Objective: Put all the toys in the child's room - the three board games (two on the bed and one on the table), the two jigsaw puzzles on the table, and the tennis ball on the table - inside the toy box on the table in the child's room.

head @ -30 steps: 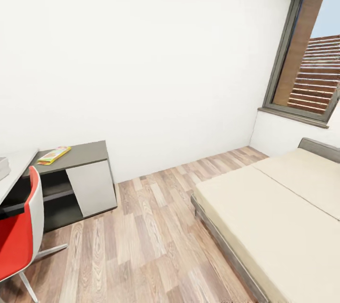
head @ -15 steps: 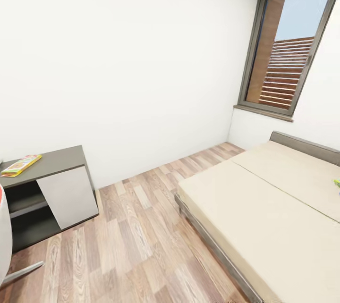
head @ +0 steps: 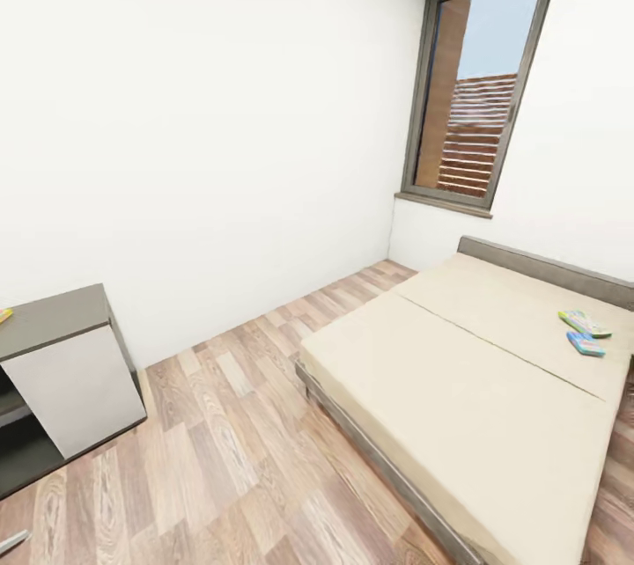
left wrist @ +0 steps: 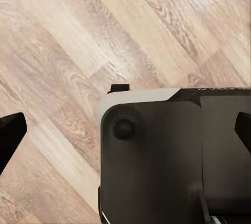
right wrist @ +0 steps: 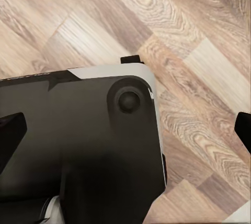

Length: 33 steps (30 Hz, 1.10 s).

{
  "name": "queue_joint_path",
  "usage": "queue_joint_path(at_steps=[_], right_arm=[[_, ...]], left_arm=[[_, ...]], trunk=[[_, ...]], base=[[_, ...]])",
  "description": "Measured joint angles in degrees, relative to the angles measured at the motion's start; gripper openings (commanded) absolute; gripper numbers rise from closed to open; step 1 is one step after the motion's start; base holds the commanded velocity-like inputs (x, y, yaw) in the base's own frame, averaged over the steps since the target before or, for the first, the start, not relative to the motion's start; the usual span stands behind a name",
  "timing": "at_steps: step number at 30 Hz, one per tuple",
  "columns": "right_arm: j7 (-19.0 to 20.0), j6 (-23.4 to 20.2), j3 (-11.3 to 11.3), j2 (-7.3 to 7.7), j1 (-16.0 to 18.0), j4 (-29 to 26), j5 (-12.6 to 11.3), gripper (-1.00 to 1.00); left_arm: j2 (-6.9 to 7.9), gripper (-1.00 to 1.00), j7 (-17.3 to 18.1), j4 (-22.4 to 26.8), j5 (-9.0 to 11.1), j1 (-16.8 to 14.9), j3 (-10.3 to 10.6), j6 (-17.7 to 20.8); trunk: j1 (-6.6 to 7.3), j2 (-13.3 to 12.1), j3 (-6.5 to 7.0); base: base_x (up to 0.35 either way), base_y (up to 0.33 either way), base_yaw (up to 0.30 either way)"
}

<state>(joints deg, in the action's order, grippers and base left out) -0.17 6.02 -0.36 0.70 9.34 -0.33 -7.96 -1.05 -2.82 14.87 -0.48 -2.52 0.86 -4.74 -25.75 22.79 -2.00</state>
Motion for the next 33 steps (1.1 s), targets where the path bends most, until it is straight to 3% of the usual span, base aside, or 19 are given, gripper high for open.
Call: queue_joint_path(at_steps=[27, 33], right_arm=[[0.0, 0.0, -0.1, 0.33, 0.1, 0.0, 0.0, 1.00], [0.2, -0.1, -0.2, 0.63, 0.1, 0.0, 0.1, 1.00]], left_arm=[[0.16, 1.00, 0.1, 0.1, 0.0, 0.0, -0.2, 0.0], [0.52, 1.00, 0.5, 1.2, 0.2, 0.0, -0.5, 0.1]], trunk=[[0.00, 0.0, 0.00], [0.00, 0.0, 0.00]], base=[[0.000, 0.000, -0.285], [0.000, 0.000, -0.096]])
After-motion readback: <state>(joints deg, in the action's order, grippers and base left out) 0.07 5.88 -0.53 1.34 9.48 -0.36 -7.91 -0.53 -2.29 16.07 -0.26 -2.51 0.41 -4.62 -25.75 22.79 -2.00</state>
